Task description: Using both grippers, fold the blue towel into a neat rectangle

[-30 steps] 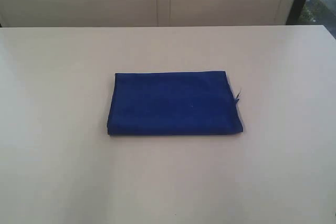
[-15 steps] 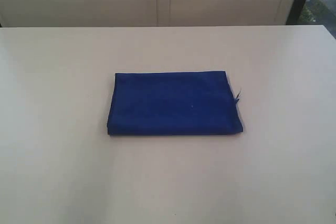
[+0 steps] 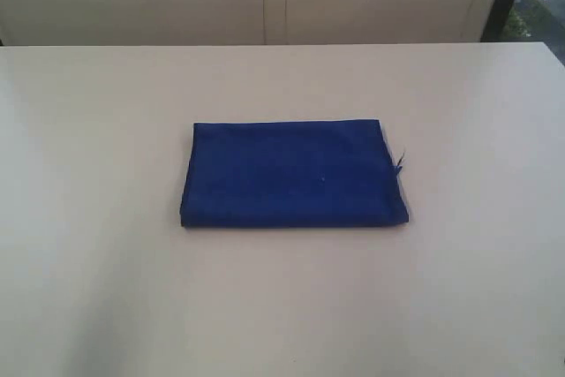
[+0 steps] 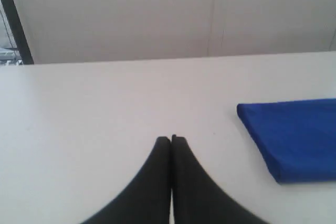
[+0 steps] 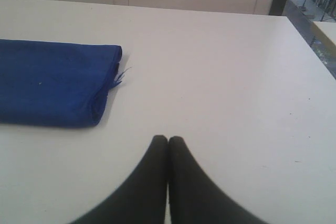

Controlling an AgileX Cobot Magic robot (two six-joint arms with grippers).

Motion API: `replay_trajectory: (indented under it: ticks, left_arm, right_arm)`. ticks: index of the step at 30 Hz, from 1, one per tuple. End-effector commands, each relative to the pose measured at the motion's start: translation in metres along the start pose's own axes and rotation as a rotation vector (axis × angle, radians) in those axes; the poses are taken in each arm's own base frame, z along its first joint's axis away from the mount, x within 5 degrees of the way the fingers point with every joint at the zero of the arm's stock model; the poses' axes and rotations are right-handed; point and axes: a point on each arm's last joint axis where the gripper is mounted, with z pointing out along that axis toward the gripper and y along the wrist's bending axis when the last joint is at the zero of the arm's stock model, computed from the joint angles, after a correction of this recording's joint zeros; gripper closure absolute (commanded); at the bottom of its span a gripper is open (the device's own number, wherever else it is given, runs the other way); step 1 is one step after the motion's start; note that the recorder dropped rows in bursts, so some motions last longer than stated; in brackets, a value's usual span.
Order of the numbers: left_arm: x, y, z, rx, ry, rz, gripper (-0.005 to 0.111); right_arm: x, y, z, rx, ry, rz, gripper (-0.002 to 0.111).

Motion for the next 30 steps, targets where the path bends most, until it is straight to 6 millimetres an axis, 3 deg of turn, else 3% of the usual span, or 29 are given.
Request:
replay_trajectory:
  ticks: [1,14,21,30]
  left_arm:
    - [0.029,0.001,0.013,0.002,0.087,-0.011,0.107]
    - [0.110,0.003,0.034,-0.005,0.340,-0.023,0.107]
    - [0.096,0.004,0.038,-0.013,0.183,-0.023,0.107]
    - [0.095,0.005,0.038,-0.015,0.171,-0.021,0.107]
  right_arm:
    - [0.000,0.000,0.000,0.004,-0.012,-0.004,0.108]
    - [0.000,0.000,0.000,0.004,-0.012,-0.004,0.108]
    - [0.000,0.000,0.000,0.004,-0.012,-0.004,0.108]
    - [0.000,0.000,0.000,0.004,-0.012,-0.004,0.108]
